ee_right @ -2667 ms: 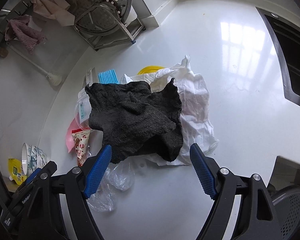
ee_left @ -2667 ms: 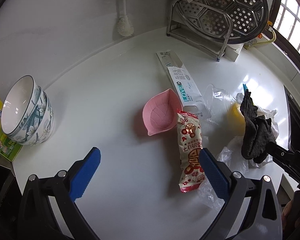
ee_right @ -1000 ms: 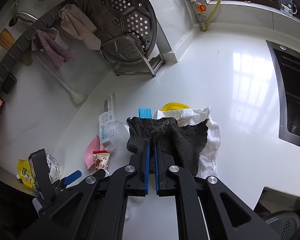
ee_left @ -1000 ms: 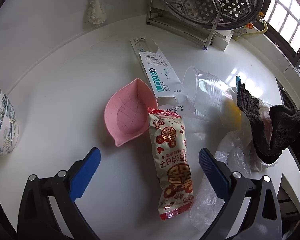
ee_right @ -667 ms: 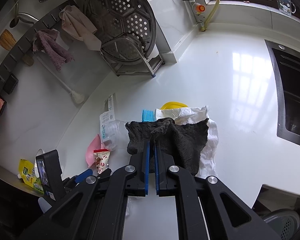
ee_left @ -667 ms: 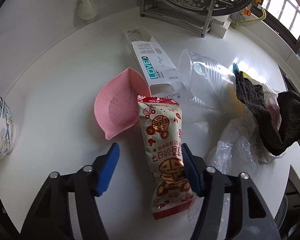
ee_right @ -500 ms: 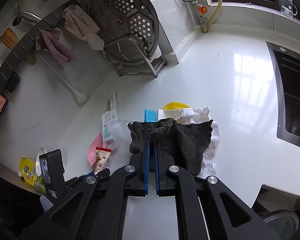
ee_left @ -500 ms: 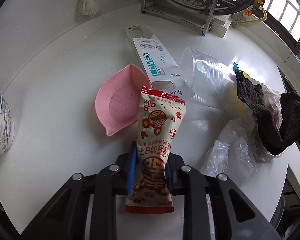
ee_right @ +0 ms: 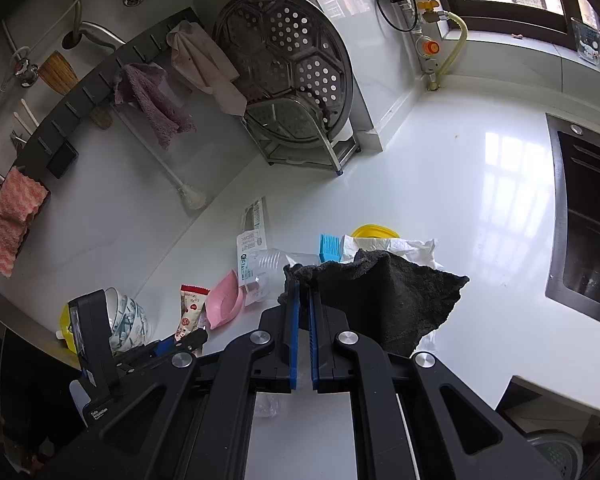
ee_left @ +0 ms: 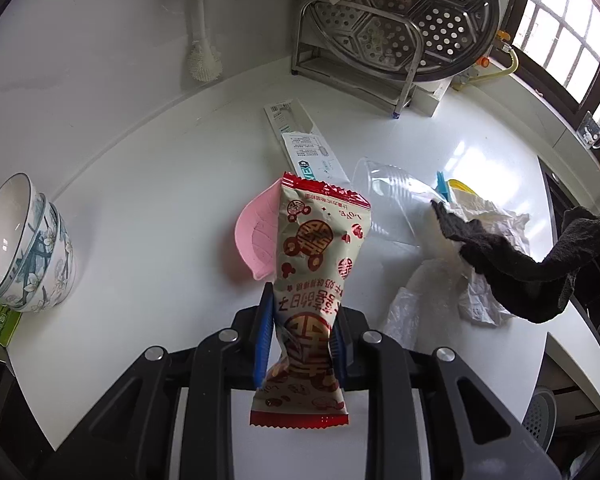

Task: Collect trash
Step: 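Carry the black cloth and snack wrapper with both tools over the wastebasket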

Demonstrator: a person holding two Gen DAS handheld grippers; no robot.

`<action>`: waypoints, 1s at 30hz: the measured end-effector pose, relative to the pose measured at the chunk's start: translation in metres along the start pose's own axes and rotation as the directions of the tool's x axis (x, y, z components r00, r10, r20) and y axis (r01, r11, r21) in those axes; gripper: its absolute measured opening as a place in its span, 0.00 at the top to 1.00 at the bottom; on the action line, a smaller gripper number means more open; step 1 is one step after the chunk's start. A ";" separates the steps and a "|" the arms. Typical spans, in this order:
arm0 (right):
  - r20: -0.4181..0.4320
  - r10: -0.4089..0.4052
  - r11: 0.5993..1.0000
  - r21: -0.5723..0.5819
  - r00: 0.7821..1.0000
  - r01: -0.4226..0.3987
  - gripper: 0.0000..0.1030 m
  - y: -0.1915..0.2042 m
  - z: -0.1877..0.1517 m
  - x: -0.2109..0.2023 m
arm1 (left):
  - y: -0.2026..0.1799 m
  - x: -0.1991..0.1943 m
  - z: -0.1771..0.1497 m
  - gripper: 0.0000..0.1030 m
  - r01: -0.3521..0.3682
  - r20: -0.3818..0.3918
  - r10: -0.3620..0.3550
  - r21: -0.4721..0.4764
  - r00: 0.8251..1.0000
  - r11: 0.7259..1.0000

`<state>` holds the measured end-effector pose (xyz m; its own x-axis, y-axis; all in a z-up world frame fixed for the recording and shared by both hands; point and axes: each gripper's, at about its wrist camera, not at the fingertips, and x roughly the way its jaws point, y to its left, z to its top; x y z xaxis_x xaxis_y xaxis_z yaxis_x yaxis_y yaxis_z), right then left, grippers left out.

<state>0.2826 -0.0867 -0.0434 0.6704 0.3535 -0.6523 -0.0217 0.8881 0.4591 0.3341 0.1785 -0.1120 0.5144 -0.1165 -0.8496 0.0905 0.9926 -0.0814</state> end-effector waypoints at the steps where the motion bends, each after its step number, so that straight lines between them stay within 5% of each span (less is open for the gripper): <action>1: 0.002 0.002 1.000 0.003 1.000 -0.002 0.96 -0.001 -0.001 -0.004 | -0.002 -0.006 -0.002 0.76 0.005 0.004 -0.005 0.005 1.000 1.000; 15: 0.047 0.026 0.999 -0.024 0.999 -0.025 0.96 -0.022 -0.033 -0.097 | -0.057 -0.082 -0.043 0.76 0.067 0.040 -0.069 0.052 0.997 0.996; 30: 0.023 0.023 0.999 -0.043 0.999 -0.022 0.96 -0.115 -0.097 -0.215 | -0.190 -0.147 -0.150 0.76 0.144 0.006 -0.146 0.103 0.989 0.984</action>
<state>0.0690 -0.2362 -0.0149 0.6865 0.3675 -0.6275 -0.0684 0.8917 0.4474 0.1134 0.0127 -0.0498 0.5005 -0.2602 -0.8257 0.2515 0.9563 -0.1490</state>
